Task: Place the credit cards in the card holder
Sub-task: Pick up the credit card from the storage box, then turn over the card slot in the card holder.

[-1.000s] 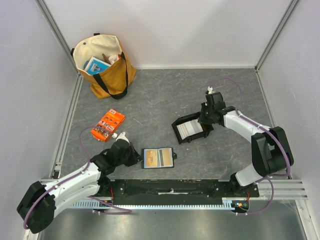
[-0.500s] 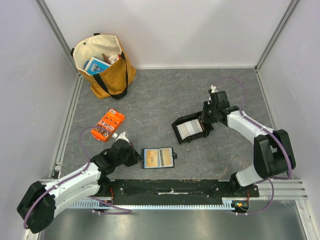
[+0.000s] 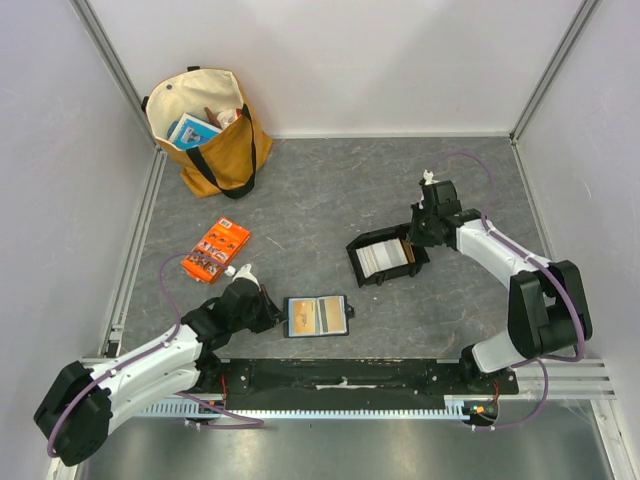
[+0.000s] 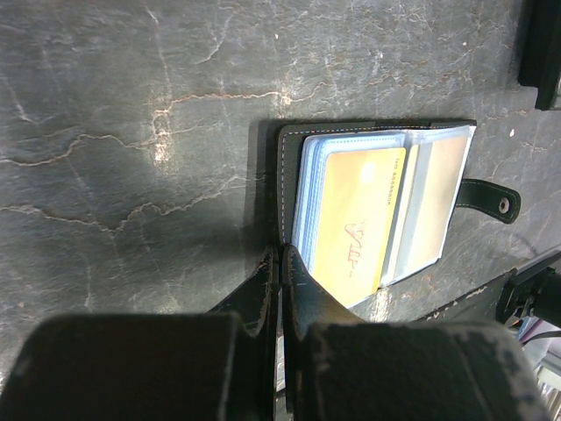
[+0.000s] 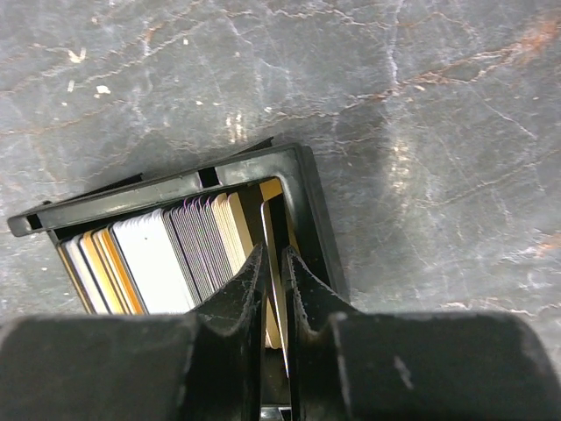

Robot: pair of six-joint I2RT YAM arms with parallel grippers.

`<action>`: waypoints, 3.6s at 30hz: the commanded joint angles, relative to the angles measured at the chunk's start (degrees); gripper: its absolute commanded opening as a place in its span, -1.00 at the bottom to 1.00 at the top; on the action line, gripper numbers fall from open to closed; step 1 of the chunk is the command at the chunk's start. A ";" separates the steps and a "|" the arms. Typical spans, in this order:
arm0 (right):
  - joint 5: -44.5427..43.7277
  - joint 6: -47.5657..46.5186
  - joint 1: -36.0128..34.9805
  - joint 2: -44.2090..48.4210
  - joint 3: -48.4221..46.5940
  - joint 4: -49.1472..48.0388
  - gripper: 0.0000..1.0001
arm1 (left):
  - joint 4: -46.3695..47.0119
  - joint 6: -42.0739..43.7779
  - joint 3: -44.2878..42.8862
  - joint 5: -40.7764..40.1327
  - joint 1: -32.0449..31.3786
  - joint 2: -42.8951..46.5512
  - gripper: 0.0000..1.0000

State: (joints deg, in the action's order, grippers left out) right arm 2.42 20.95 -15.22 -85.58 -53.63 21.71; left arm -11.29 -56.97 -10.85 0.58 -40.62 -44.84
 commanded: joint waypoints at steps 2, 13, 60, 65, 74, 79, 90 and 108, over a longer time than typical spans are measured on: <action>-8.56 -3.64 -0.86 -2.13 -2.97 5.70 -0.61 | 2.50 1.34 -0.57 0.56 -0.25 -0.34 -0.96; -25.77 -3.29 -9.82 -4.94 -7.01 12.11 -0.58 | 2.76 1.51 -0.49 0.83 -0.25 -0.69 -0.96; -20.33 30.80 -37.13 20.29 8.89 -9.57 -1.00 | 3.64 -0.33 0.22 4.43 -0.16 5.55 -0.96; -30.78 37.66 -51.72 12.47 6.44 -14.50 -1.00 | 4.08 -1.56 0.48 5.31 -0.16 6.43 -0.96; -39.86 39.52 -60.97 0.33 0.19 -17.31 -1.00 | 2.85 -2.18 0.57 5.05 -0.16 8.36 -0.97; -40.30 39.17 -61.51 -2.04 -1.22 -17.50 -1.00 | 2.85 -2.36 0.57 5.22 -0.16 8.63 -0.96; -40.82 39.17 -61.59 -5.30 -1.83 -17.14 -1.00 | 2.85 -2.53 0.66 5.13 -0.16 8.89 -0.96; -44.68 36.97 -63.70 -9.34 -9.29 -6.53 -1.00 | 2.41 -2.62 0.75 4.78 -0.16 9.77 -0.96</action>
State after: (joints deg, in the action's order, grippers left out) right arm -36.77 58.59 -77.17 -93.54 -57.47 9.45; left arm -10.17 -57.71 -9.89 5.06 -40.62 -35.86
